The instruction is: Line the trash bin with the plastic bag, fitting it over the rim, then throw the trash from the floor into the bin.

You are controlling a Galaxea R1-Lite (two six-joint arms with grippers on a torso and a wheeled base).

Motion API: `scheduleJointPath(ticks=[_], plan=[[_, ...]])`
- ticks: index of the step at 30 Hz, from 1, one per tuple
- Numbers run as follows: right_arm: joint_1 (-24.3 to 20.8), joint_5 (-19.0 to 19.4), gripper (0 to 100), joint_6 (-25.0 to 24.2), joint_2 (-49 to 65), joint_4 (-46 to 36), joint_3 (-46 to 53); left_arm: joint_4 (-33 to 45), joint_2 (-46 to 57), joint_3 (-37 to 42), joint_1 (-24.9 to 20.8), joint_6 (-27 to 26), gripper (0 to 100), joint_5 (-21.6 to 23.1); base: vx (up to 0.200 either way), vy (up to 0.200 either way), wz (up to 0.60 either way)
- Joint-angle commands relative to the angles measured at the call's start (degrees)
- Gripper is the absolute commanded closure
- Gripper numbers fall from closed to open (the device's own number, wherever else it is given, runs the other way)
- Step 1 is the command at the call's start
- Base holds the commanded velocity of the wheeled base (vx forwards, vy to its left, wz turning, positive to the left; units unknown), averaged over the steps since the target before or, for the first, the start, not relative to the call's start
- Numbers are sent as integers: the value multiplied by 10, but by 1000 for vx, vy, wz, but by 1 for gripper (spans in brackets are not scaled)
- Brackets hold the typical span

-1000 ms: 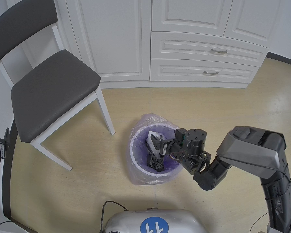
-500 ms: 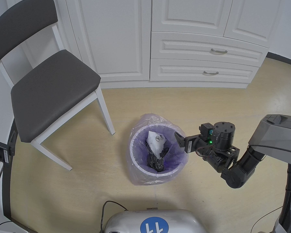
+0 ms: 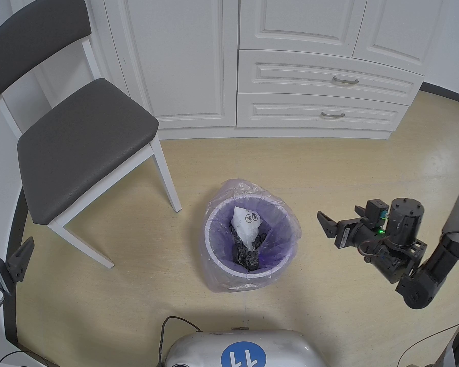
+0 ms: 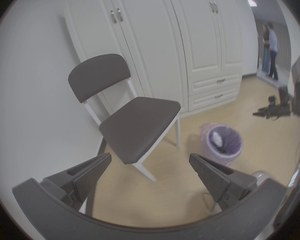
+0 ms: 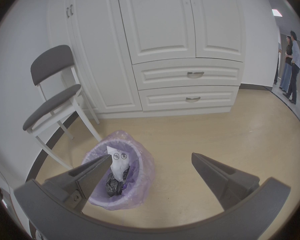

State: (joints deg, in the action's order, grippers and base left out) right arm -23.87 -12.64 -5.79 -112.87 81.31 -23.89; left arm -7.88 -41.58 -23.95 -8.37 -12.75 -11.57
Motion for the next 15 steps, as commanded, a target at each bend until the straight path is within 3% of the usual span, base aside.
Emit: scheduleJointPath(ticks=[1, 5, 6, 15], plan=[[11, 3, 0, -1, 150, -39, 55, 45, 76, -75, 31, 91, 0, 62, 0, 0, 0], [11, 3, 0, -4, 191, -75, 66, 53, 86, -86, 38, 97, 0, 65, 0, 0, 0], [6, 3, 0, -8, 268, -128, 85, 86, 118, -98, 56, 96, 0, 69, 0, 0, 0], [-14, 5, 0, -45, 542, -371, 100, 240, 227, -163, 87, 110, 0, 109, 0, 0, 0]])
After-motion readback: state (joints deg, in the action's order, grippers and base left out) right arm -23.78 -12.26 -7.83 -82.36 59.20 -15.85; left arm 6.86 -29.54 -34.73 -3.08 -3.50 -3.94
